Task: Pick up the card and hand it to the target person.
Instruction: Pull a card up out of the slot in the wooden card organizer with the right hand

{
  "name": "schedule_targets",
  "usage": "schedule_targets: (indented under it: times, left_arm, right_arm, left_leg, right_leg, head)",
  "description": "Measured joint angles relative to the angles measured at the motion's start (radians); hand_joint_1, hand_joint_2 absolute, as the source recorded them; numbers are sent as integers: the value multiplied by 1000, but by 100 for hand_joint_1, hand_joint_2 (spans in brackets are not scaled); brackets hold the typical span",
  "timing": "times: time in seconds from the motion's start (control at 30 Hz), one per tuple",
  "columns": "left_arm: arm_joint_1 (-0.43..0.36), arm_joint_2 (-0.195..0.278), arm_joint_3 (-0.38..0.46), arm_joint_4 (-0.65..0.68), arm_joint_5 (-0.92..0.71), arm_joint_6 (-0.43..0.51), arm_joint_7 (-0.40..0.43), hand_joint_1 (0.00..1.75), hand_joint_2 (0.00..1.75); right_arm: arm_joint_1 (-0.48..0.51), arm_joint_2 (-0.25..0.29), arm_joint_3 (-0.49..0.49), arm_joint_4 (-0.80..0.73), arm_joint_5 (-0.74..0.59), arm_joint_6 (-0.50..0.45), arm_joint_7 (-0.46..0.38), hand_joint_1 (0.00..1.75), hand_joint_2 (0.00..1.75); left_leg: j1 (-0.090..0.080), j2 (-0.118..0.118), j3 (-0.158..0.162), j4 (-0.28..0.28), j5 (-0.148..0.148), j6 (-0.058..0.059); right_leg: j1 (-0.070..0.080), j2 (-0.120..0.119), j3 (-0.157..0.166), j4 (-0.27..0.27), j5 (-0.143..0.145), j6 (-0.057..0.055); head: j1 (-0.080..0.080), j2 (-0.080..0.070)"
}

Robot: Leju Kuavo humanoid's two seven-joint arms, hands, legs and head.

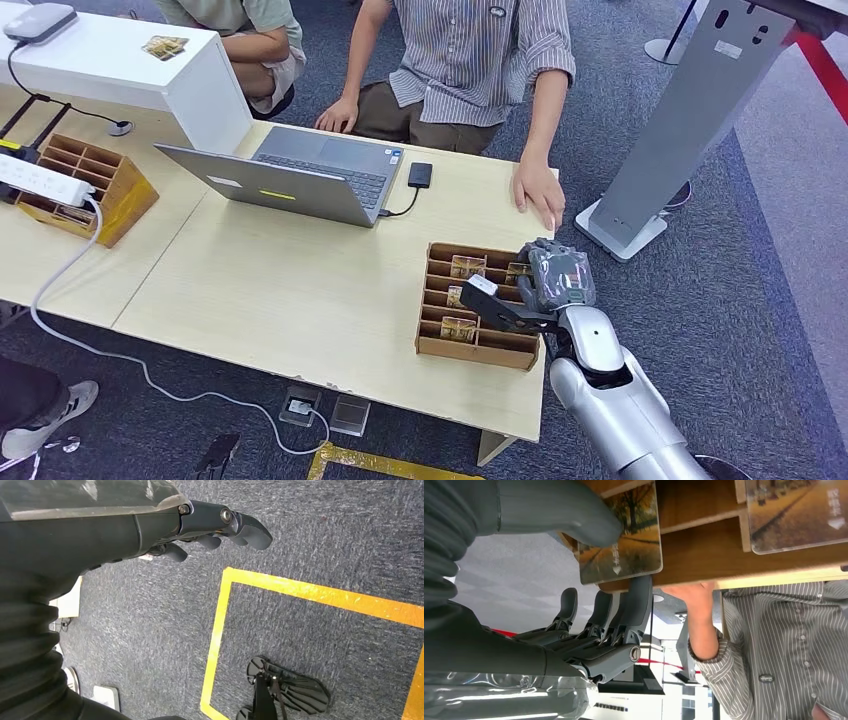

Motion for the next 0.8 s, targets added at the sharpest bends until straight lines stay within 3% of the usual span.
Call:
schedule_targets:
  times: [0.37, 0.57, 0.63, 0.73, 0.8]
  left_arm:
    - [1, -10, 15, 0, 13, 13, 4, 0, 175]
    - [1, -12, 19, 0, 16, 18, 5, 0, 175]
    - [1, -12, 19, 0, 16, 18, 5, 0, 175]
    - [1, -12, 17, 0, 14, 16, 7, 0, 175]
    - [1, -12, 17, 0, 13, 16, 7, 0, 175]
  right_arm:
    - [13, 4, 5, -30, 10, 14, -2, 85, 175]
    - [11, 13, 10, -20, 14, 17, -3, 92, 175]
    - [11, 13, 10, -18, 14, 17, -3, 105, 175]
    - [2, 19, 13, 9, 20, 4, 1, 149, 175]
    - [-7, 24, 12, 33, 29, -13, 7, 168, 175]
  left_leg:
    - [0, 1, 0, 0, 0, 0]
    - [0, 2, 1, -1, 0, 0]
    - [0, 1, 1, -1, 0, 0]
    - [0, 1, 1, -1, 0, 0]
    - [0, 2, 0, 0, 0, 0]
  right_leg:
    - [0, 1, 0, 0, 0, 0]
    - [0, 2, 0, 0, 1, 0]
    - [0, 2, 0, -1, 1, 0]
    - [0, 2, 0, 0, 1, 0]
    - [0, 2, 0, 0, 1, 0]
  head:
    - [0, 0]
    - [0, 0]
    - [0, 0]
    - [0, 0]
    - [0, 0]
